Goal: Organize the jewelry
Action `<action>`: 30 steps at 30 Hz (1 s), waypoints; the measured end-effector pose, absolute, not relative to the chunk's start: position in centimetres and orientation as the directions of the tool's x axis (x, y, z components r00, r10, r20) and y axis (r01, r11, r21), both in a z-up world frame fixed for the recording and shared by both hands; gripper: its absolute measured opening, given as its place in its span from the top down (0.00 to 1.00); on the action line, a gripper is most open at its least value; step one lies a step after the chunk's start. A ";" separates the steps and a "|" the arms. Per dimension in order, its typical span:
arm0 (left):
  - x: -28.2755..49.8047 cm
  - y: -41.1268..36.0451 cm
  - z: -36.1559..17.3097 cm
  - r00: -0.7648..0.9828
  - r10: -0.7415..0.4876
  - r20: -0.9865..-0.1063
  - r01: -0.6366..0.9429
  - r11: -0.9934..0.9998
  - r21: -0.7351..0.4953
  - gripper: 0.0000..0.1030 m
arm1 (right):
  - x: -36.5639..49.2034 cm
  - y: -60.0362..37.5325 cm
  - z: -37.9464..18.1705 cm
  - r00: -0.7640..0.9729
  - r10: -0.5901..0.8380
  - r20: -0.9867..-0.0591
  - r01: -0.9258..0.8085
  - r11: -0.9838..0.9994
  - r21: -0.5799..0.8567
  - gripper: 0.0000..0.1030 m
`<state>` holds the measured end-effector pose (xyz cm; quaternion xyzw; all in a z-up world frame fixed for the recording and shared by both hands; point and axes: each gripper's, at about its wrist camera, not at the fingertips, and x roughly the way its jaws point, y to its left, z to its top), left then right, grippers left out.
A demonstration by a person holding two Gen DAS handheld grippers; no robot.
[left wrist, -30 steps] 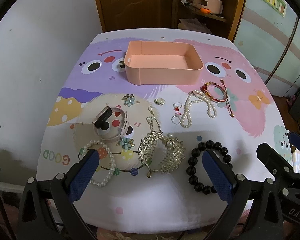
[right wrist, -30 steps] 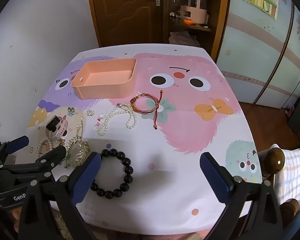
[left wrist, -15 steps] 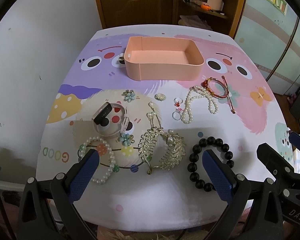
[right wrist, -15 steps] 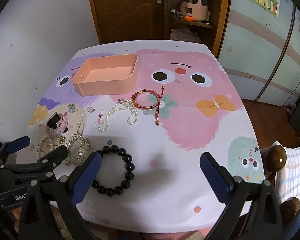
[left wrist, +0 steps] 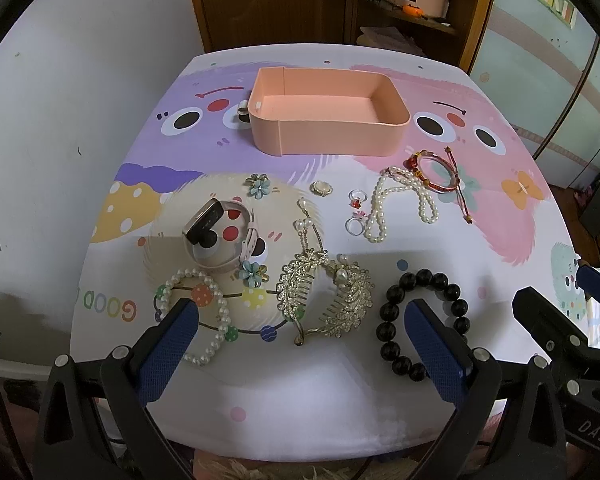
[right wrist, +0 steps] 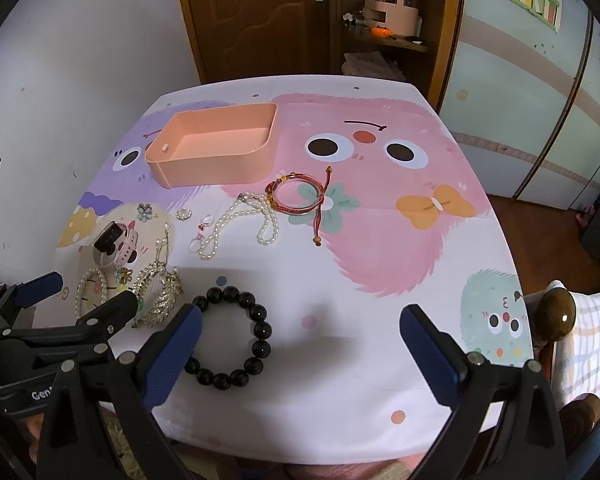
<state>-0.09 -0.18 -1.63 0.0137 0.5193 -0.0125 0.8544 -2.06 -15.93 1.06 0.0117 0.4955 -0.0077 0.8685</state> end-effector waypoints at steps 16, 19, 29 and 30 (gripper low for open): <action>-0.4 -0.4 -1.7 0.448 -0.021 -0.894 0.042 0.999 -0.002 0.01 | -1.9 -16.2 1.0 0.484 0.020 -0.875 0.030 0.999 0.039 0.03; -0.4 -0.3 -1.6 0.448 -0.021 -0.894 0.041 0.999 -0.003 0.01 | -2.0 -16.2 1.0 0.482 0.019 -0.876 0.031 0.999 0.039 0.03; -0.4 0.3 -1.3 0.442 -0.021 -0.897 0.040 0.999 -0.004 0.01 | -2.2 -15.8 1.2 0.485 0.010 -0.874 0.020 1.000 0.023 0.03; -0.3 0.5 -1.3 0.443 -0.030 -0.896 0.039 0.999 -0.014 0.01 | -2.2 -15.7 1.2 0.484 0.011 -0.875 0.019 1.000 0.023 0.03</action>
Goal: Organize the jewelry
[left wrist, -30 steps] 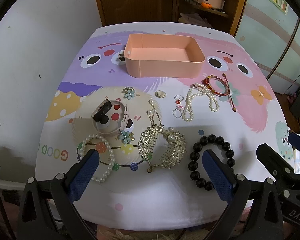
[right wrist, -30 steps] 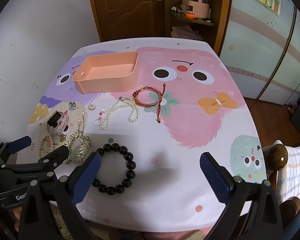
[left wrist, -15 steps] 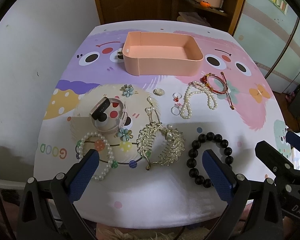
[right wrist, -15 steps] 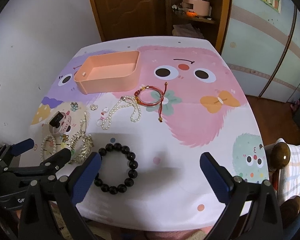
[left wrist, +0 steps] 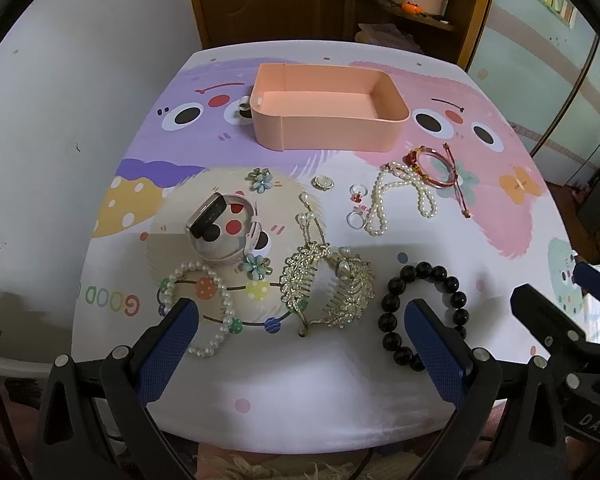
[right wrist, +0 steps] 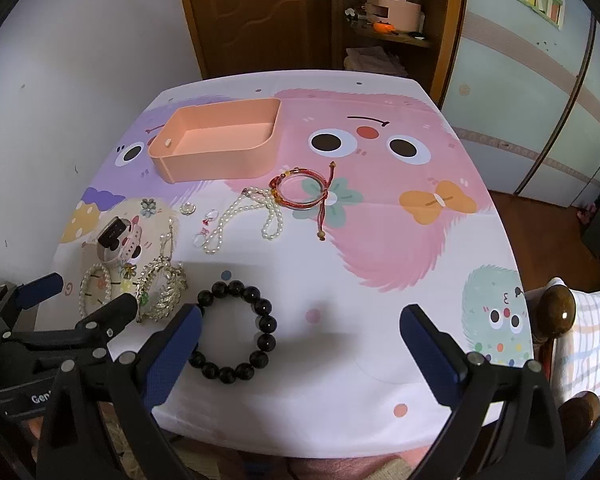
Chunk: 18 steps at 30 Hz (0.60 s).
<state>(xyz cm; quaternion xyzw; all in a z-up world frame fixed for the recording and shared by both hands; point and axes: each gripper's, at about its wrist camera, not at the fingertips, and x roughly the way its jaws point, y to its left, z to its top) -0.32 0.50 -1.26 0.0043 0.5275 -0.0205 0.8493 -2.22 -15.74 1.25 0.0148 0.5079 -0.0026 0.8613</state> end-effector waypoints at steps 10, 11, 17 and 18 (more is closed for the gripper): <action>0.5 3.7 -0.3 0.501 -0.003 -0.866 -0.015 1.000 -0.012 0.01 | -1.3 -15.5 1.2 0.477 0.023 -0.879 -0.022 1.000 0.014 0.09; 0.7 4.1 -0.2 0.504 -0.004 -0.863 -0.017 1.000 -0.015 0.01 | -1.3 -15.3 1.2 0.475 0.020 -0.880 -0.031 1.000 0.006 0.11; 1.4 5.9 -0.3 0.503 0.025 -0.864 -0.018 1.000 0.018 0.01 | -0.9 -14.8 0.7 0.460 0.016 -0.888 -0.071 0.997 -0.019 0.15; 1.5 6.2 -0.5 0.491 0.017 -0.871 -0.017 1.000 0.010 0.01 | -0.8 -14.9 0.5 0.455 0.016 -0.890 -0.073 0.997 -0.020 0.16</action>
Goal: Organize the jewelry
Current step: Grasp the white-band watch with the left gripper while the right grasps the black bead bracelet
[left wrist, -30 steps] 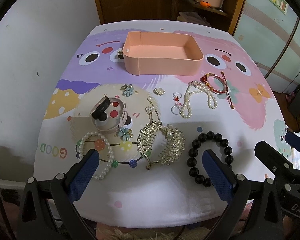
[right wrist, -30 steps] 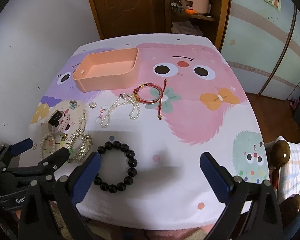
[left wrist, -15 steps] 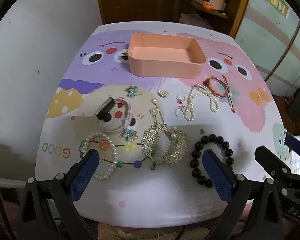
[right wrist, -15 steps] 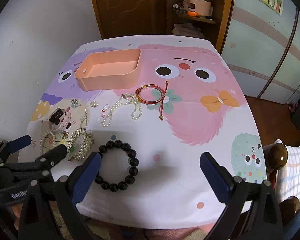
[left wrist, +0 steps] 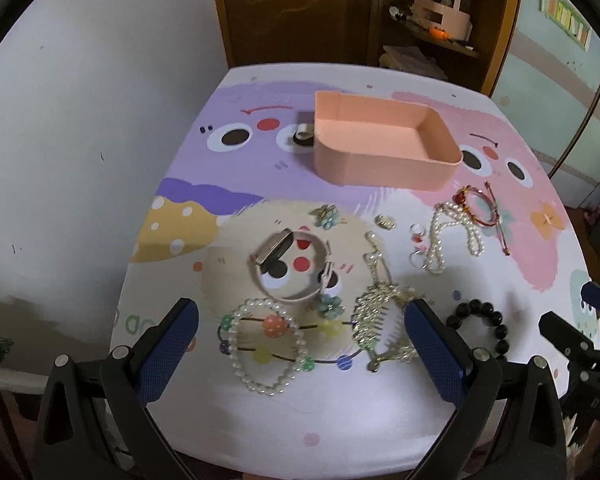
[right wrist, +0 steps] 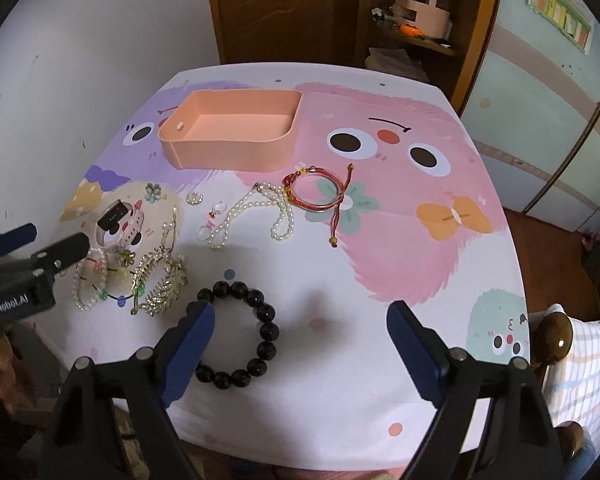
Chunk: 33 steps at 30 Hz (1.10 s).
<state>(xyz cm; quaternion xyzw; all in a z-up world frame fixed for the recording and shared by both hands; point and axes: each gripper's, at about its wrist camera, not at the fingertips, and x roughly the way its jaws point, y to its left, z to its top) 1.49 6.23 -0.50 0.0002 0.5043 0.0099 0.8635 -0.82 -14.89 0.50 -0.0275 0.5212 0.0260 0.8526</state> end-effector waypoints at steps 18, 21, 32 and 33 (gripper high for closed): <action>2.8 12.9 -4.5 0.356 -0.016 -0.934 -0.110 0.992 -0.058 0.11 | 0.4 -16.1 -3.3 0.335 0.025 -0.942 -0.077 0.997 0.000 0.31; 3.3 12.8 -5.2 0.342 -0.036 -0.939 -0.104 0.992 -0.076 0.12 | 0.5 -15.9 -3.8 0.321 0.032 -0.947 -0.087 0.996 0.004 0.33; 6.5 12.2 -6.9 0.300 -0.099 -0.949 -0.139 0.980 -0.146 0.23 | 1.0 -15.8 -5.3 0.276 0.046 -0.960 -0.095 0.995 0.020 0.43; 6.8 12.2 -7.2 0.292 -0.105 -0.951 -0.146 0.977 -0.153 0.25 | 1.0 -15.7 -5.3 0.278 0.048 -0.959 -0.096 0.995 0.021 0.44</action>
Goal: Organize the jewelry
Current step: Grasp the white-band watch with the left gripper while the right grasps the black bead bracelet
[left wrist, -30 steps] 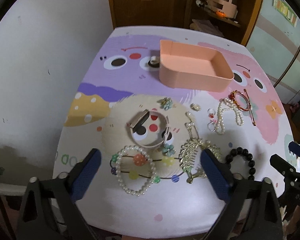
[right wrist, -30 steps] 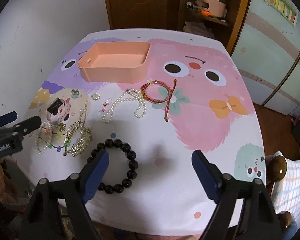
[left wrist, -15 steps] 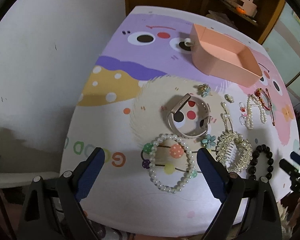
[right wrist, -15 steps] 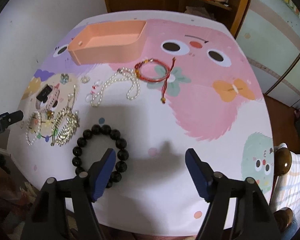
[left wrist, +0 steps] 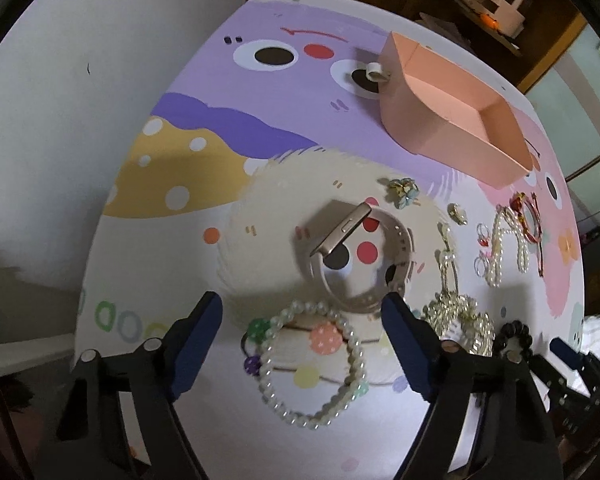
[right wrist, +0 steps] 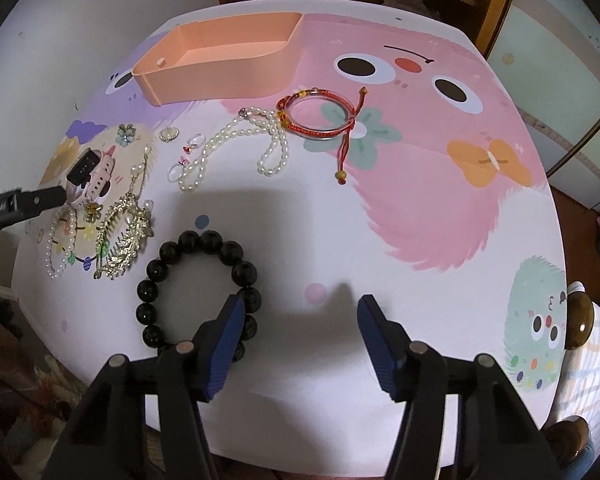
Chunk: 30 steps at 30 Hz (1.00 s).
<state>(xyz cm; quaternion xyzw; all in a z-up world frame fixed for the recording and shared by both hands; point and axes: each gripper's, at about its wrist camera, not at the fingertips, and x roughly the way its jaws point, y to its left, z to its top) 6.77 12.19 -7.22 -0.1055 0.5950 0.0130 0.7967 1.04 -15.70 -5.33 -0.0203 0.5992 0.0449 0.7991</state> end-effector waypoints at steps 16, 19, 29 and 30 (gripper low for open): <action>11.2 10.5 -8.5 0.143 -0.003 -0.990 -0.128 0.991 -0.022 0.71 | 2.6 -13.5 -6.5 0.250 0.018 -0.968 -0.182 0.983 -0.028 0.53; 11.8 9.9 -8.6 0.125 -0.003 -0.992 -0.105 0.994 -0.016 0.95 | 3.0 -13.3 -6.5 0.257 0.025 -0.966 -0.192 0.981 -0.025 0.54; 11.6 10.0 -7.6 0.159 -0.067 -0.985 -0.097 0.992 -0.083 0.96 | 3.5 -14.0 -6.0 0.261 0.093 -0.961 -0.194 0.980 0.043 0.86; 11.4 9.9 -7.2 0.167 -0.070 -0.983 -0.095 0.992 -0.086 0.96 | 3.4 -14.0 -5.8 0.266 0.101 -0.959 -0.191 0.980 0.051 0.86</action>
